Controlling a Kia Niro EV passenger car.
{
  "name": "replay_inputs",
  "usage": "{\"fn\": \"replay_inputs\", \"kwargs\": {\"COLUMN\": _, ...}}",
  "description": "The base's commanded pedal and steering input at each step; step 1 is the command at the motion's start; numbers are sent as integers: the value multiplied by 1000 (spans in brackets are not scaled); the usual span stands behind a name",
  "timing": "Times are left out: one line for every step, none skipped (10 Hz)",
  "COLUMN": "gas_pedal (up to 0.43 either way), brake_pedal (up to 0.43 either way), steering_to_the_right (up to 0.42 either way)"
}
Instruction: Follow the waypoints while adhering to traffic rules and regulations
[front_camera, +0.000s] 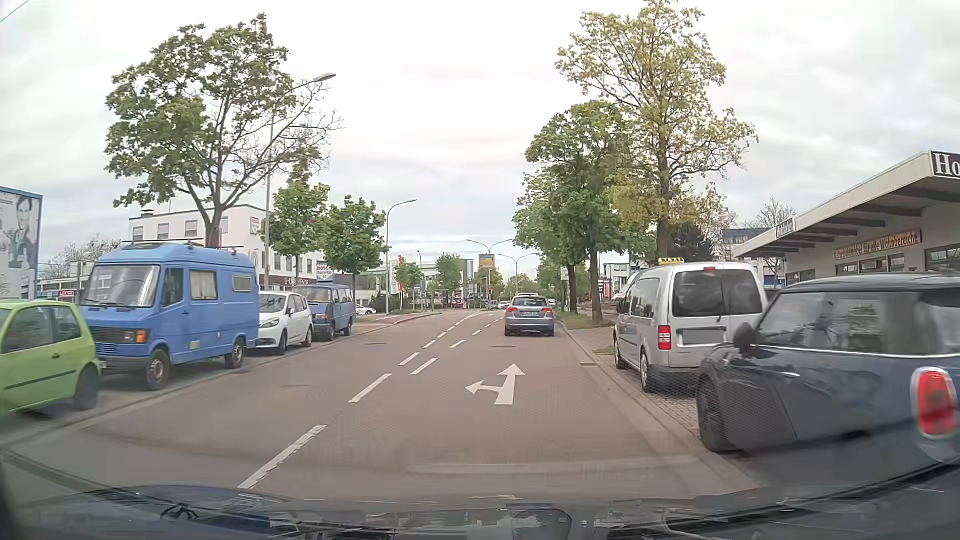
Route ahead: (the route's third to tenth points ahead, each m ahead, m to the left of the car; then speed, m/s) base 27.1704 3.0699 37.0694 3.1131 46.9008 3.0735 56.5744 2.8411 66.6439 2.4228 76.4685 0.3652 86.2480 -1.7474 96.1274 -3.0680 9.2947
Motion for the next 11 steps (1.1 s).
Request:
{"fn": "replay_inputs", "kwargs": {"gas_pedal": 8, "brake_pedal": 0, "steering_to_the_right": 16}}
{"fn": "replay_inputs", "kwargs": {"gas_pedal": 8, "brake_pedal": 0, "steering_to_the_right": 16}}
{"fn": "replay_inputs", "kwargs": {"gas_pedal": 8, "brake_pedal": 0, "steering_to_the_right": 16}}
{"fn": "replay_inputs", "kwargs": {"gas_pedal": 8, "brake_pedal": 0, "steering_to_the_right": 16}}
{"fn": "replay_inputs", "kwargs": {"gas_pedal": 8, "brake_pedal": 0, "steering_to_the_right": 16}}
{"fn": "replay_inputs", "kwargs": {"gas_pedal": 8, "brake_pedal": 0, "steering_to_the_right": 16}}
{"fn": "replay_inputs", "kwargs": {"gas_pedal": 8, "brake_pedal": 0, "steering_to_the_right": 16}}
{"fn": "replay_inputs", "kwargs": {"gas_pedal": 8, "brake_pedal": 0, "steering_to_the_right": 16}}
{"fn": "replay_inputs", "kwargs": {"gas_pedal": 8, "brake_pedal": 0, "steering_to_the_right": 15}}
{"fn": "replay_inputs", "kwargs": {"gas_pedal": 0, "brake_pedal": 0, "steering_to_the_right": 15}}
{"fn": "replay_inputs", "kwargs": {"gas_pedal": 0, "brake_pedal": 0, "steering_to_the_right": 15}}
